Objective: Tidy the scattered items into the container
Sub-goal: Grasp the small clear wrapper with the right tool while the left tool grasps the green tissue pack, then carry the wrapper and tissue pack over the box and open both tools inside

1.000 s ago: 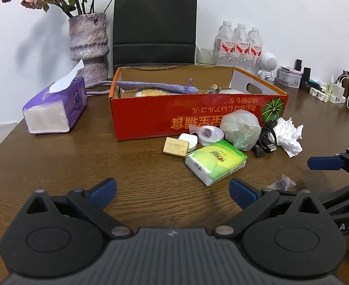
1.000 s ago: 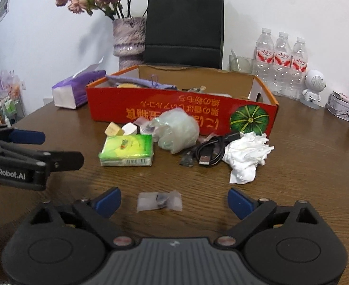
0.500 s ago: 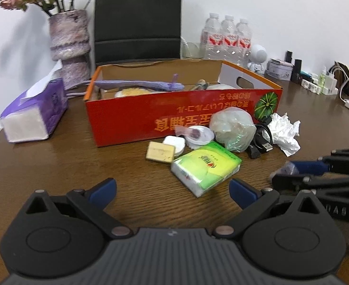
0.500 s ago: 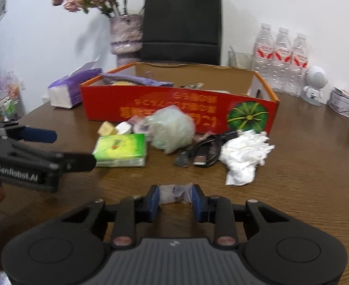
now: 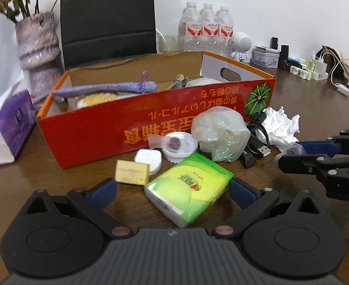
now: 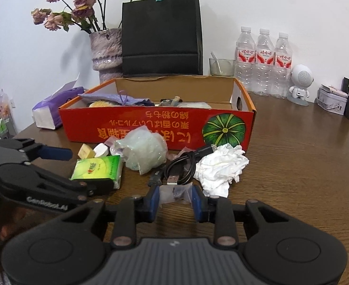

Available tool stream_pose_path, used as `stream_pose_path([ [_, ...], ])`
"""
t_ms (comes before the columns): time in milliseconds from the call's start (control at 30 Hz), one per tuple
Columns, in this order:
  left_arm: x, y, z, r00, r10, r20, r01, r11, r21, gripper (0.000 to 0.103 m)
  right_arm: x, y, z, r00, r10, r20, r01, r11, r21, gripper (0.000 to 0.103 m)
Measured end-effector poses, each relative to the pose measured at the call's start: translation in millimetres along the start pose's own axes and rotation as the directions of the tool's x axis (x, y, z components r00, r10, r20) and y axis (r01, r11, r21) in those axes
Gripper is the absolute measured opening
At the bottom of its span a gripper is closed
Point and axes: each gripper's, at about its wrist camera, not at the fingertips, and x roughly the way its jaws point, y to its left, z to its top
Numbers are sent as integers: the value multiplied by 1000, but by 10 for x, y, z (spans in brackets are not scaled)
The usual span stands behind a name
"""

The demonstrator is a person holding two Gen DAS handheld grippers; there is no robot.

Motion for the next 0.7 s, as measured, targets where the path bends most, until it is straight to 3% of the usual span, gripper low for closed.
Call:
stream_pose_path([
  [67,-20,-3,-15,1000,-4,2,4,1000,2,73,-9,-3,3,1000,1,4,-2,1000,2,28],
  [100,-41,-9,-18,1000,0,6,0,1000,4,52,-11,-5,3,1000,1,5,-1,1000,3,28],
  [133,-64,-15,-17,1000,5,8,-5,1000,4,46,-13,-8,2,1000,2,6,-2,1000,6,28],
  [333,-231,-16,-93,1000,22,14,-21,999,-47,45,-75,-9,-2,1000,5,16,-5,1000,12,28],
  [700,-596,-71,42,991,49,124,-45,998,-34,45,-247,57,116,998,5,63,-5,1000,1,28],
])
